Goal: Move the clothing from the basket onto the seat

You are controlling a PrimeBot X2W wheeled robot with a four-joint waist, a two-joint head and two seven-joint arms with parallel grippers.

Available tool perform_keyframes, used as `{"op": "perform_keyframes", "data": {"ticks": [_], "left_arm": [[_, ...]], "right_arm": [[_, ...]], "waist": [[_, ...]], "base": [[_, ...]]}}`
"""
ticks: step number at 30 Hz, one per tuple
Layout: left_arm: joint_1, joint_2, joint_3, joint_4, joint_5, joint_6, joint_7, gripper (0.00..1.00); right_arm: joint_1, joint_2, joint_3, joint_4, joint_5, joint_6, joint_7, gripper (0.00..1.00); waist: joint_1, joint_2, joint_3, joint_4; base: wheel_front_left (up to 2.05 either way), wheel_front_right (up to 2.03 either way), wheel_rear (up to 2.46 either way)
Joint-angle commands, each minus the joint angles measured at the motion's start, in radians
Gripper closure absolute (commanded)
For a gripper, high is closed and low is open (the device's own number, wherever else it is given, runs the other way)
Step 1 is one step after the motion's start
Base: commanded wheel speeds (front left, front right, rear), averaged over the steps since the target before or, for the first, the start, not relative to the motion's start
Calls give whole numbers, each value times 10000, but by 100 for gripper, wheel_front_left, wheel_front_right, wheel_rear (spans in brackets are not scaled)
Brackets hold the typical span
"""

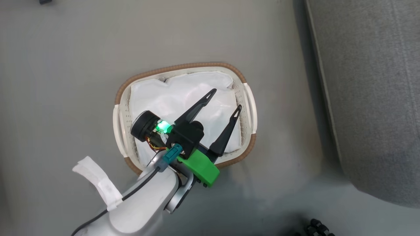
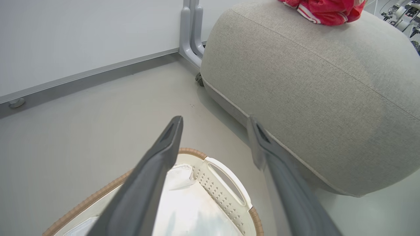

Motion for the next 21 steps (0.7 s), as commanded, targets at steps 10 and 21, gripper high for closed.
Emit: {"op": "perform_keyframes", "data": {"ticks": [10, 21], "left_arm": [[-40, 284, -35, -103, 36, 24, -36, 0], [528, 475, 207, -43, -360, 251, -191, 0]], "right_arm": [[472, 1236, -419, 956, -1254, -14, -675, 0], [1791, 2420, -12, 205, -1395, -14, -910, 0]], "waist": [[-2, -1, 94, -463], [-2, -1, -986, -1343]], "base": [[0, 0, 0], [0, 0, 0]]}}
